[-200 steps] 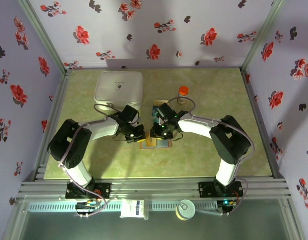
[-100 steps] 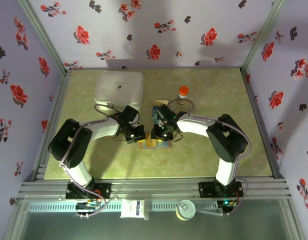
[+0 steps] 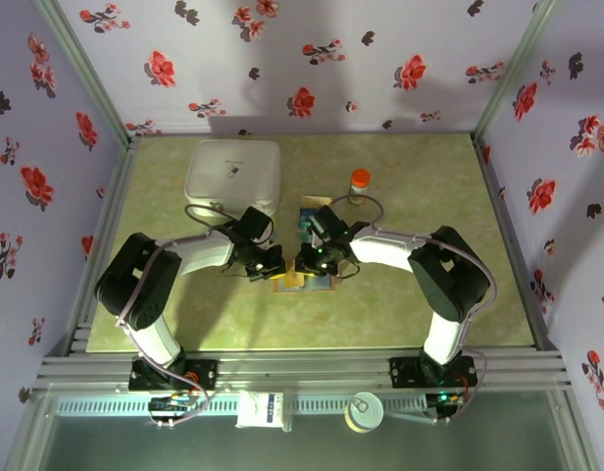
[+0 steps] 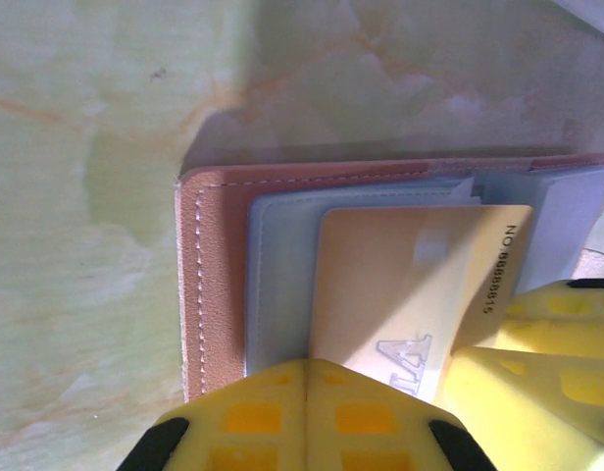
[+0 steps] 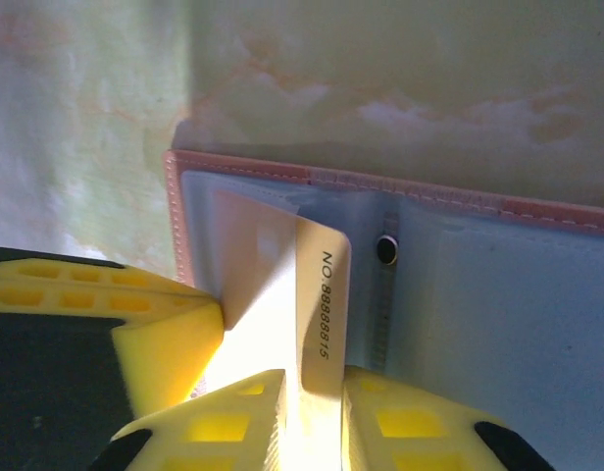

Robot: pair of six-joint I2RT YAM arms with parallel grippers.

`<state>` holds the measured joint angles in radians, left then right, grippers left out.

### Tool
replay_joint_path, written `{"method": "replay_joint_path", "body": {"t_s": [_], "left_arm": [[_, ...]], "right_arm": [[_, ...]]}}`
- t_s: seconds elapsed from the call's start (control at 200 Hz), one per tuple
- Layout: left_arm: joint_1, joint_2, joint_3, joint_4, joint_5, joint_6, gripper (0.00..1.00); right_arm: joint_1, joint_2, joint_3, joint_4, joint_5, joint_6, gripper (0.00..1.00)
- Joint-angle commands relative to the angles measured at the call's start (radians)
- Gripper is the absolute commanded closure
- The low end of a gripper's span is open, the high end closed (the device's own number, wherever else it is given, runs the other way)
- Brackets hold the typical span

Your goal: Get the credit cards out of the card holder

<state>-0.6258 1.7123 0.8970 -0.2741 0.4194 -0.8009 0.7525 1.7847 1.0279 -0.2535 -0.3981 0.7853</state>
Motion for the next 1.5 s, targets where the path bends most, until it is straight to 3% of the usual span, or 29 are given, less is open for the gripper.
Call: {"method": "replay_joint_path", "body": {"t_s": [0.0,0.495,1.045,1.265,1.495], "left_arm": [[-0.003,0.024,0.005,-0.058,-0.026,0.023,1.00],[-0.003,0.014,0.011,-0.074,-0.036,0.027,1.00],[-0.003,-0.014,0.023,-0.060,-0.032,0.030,1.00],[-0.002,-0.053,0.038,-0.047,-0.029,0.023,1.00],[0.008,-0.088,0.066,-0.083,-0.029,0.034,0.95]], "right_arm": [[-0.003,-0.042,-0.026,0.064,-0.033,0.029,0.82],[-0.030,-0.099,-0.092,0.070,-0.016,0.023,0.90],[-0.069,-0.226,-0.072,-0.122,0.054,-0.090,0.94],[-0.074,-0.214,0.035,-0.260,0.056,-0.272,0.95],[-0.076,-0.190,0.168,-0.402,0.112,-0.661,0.97]]}}
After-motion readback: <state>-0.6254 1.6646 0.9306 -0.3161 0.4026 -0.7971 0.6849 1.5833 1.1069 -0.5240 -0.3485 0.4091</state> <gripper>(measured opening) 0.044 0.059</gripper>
